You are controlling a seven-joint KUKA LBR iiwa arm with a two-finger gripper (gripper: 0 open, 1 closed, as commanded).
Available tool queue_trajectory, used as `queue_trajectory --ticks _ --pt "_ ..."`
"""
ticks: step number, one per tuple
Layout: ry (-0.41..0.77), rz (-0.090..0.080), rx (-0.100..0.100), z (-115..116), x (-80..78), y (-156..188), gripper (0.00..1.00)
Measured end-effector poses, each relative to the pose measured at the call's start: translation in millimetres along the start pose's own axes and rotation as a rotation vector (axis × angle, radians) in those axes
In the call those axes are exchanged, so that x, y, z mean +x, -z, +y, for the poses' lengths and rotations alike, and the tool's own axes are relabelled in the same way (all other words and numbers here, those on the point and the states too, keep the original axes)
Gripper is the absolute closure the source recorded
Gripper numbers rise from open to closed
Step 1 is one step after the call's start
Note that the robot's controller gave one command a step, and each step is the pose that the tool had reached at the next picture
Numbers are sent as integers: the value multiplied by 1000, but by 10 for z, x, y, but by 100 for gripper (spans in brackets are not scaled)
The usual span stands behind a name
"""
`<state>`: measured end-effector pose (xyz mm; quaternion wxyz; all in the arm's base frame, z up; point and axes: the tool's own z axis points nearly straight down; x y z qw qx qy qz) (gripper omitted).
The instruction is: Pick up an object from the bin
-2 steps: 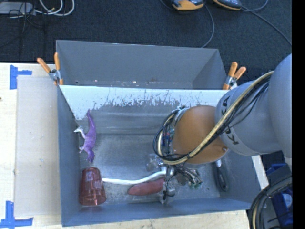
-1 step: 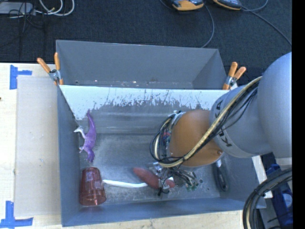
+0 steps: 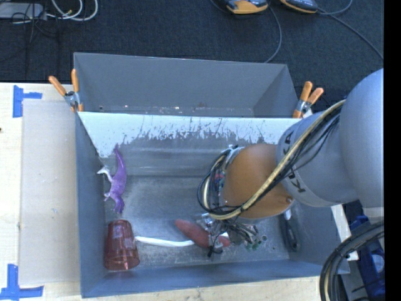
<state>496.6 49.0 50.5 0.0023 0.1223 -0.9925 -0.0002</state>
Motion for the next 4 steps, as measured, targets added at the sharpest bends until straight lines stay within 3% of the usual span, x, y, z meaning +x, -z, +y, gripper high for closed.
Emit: queue_trajectory --ticks 4 --pt "-1 0 0 6 5 449 100"
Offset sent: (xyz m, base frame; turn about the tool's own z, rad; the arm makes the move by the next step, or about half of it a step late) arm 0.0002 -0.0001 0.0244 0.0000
